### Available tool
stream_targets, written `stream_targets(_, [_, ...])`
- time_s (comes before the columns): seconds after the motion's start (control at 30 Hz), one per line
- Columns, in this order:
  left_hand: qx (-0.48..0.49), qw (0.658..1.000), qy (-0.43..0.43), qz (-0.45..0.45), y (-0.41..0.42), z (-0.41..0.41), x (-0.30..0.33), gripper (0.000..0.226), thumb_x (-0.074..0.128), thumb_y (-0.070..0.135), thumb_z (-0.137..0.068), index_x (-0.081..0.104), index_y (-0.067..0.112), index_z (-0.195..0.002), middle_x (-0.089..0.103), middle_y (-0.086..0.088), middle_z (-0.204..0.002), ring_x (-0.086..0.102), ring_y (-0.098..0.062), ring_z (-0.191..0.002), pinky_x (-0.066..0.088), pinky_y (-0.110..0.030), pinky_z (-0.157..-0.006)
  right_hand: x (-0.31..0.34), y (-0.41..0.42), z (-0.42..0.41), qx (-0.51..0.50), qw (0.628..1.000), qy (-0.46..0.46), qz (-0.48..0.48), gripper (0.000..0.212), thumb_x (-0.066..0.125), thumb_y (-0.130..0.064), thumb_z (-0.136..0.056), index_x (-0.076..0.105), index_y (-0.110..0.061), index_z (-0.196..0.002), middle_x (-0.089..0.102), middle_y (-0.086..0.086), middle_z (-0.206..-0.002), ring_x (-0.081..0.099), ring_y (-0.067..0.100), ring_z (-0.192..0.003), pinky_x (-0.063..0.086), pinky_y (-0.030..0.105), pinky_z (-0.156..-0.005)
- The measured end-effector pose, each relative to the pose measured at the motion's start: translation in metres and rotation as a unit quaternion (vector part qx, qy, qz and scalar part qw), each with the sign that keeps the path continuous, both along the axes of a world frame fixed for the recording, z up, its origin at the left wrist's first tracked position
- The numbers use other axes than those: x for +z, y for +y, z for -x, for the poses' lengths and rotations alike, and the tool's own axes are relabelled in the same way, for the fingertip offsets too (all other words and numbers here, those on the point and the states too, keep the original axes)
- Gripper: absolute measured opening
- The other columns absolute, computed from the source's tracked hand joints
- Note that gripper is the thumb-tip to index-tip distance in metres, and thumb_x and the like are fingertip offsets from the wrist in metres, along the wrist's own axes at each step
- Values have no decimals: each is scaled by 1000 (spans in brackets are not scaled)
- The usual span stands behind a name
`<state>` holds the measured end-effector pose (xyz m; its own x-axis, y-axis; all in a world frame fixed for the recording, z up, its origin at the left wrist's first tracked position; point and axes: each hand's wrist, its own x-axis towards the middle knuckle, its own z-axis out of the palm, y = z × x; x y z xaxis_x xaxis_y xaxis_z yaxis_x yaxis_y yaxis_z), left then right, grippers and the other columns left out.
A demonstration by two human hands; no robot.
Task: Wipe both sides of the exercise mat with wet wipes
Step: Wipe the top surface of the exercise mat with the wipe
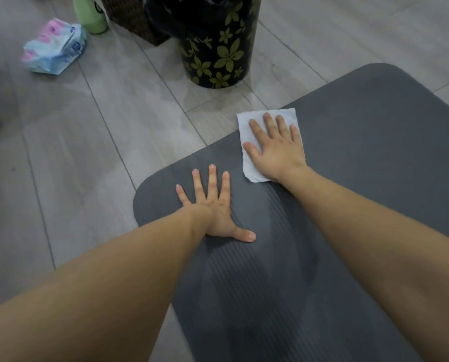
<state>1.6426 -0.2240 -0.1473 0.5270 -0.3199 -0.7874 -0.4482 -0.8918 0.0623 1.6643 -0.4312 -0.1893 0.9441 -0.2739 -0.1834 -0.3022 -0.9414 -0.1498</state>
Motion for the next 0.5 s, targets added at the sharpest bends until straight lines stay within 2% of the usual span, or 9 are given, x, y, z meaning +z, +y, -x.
stream_targets(0.1, [0, 1000, 0, -2, 1, 0, 0, 161, 63, 99, -46, -49, 31, -140, -66, 0, -135, -57, -39, -128, -19, -77, -106, -2, 1, 23, -5, 1000, -5, -6, 70, 12, -68, -101, 3, -41, -164, -8, -1, -174, -9, 23, -160, -4, 51, -127])
stream_targets(0.23, [5, 1000, 4, 4, 4, -1, 2, 161, 63, 99, -47, -49, 30, -141, -66, -1, -135, -57, -39, -127, -18, -77, -106, -3, 12, 162, -26, 999, -25, 10, 65, 19, -60, -104, 10, -39, -165, -1, -3, -174, -2, 22, -160, 7, 50, -128])
stream_targets(0.33, [5, 1000, 12, 2, 1, 0, 5, 161, 63, 98, -48, -49, 30, -141, -67, -1, -135, -57, -39, -126, -19, -78, -106, 6, 12, 248, -28, 999, 15, 15, 62, 18, -57, -106, 7, -40, -165, -6, -5, -174, -9, 19, -160, 8, 50, -128])
stream_targets(0.4, [8, 1000, 14, -2, 0, 1, 8, 161, 63, 98, -48, -49, 29, -141, -67, -2, -135, -57, -40, -126, -19, -78, -106, 8, 5, 240, -29, 999, 33, 12, 63, 16, -58, -105, 7, -39, -165, -8, -5, -173, -10, 19, -159, 5, 50, -128])
stream_targets(0.5, [2, 1000, 11, -7, -1, 0, 6, 161, 62, 99, -48, -50, 29, -139, -67, -2, -134, -57, -40, -127, -19, -77, -106, 4, -7, 158, -52, 998, 1, 20, 66, 14, -61, -103, 6, -37, -165, -6, -2, -174, -7, 23, -160, 1, 51, -128])
